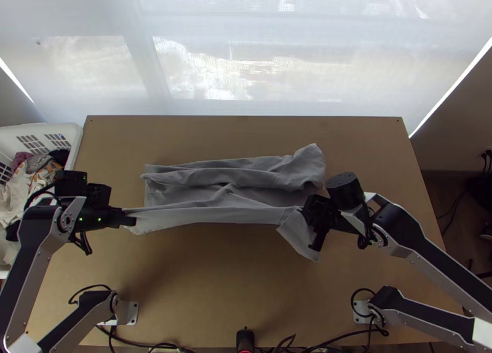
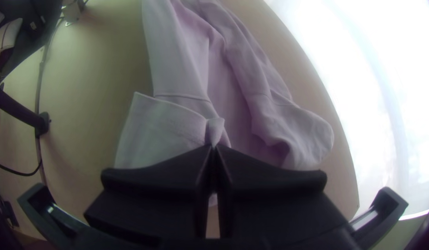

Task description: Fold the t-shirt

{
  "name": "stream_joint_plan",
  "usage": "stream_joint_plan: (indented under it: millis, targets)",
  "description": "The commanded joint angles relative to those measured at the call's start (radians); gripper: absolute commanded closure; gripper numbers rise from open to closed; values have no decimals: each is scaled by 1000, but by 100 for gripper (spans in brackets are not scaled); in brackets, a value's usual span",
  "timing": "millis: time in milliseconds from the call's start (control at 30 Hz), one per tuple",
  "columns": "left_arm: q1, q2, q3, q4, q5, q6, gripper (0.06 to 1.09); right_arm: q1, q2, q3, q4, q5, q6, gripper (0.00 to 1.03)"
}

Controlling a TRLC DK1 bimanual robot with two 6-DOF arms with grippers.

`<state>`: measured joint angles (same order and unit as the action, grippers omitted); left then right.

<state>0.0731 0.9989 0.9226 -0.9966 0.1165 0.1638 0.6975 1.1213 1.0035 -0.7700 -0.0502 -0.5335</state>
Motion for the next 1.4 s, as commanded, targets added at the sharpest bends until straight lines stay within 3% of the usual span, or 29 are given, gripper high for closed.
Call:
stream_joint_plan:
  millis: [0, 200, 367, 867, 1367]
  targets:
    - [70, -14, 64, 50, -1, 45, 105, 42, 40, 24, -6, -10, 4, 100]
    - [125, -22, 113, 121, -1, 86, 105, 151, 94, 52, -8, -17, 3, 100]
    - [108, -14, 133, 200, 3, 86, 105, 157, 179, 116, 3, -19, -26, 100]
    - [30, 165, 185, 352, -1, 88, 105, -29, 374, 225, 46, -120, -145, 100]
    - [-2, 317, 213, 351, -54, 89, 105, -188, 518, 348, 44, -168, -237, 100]
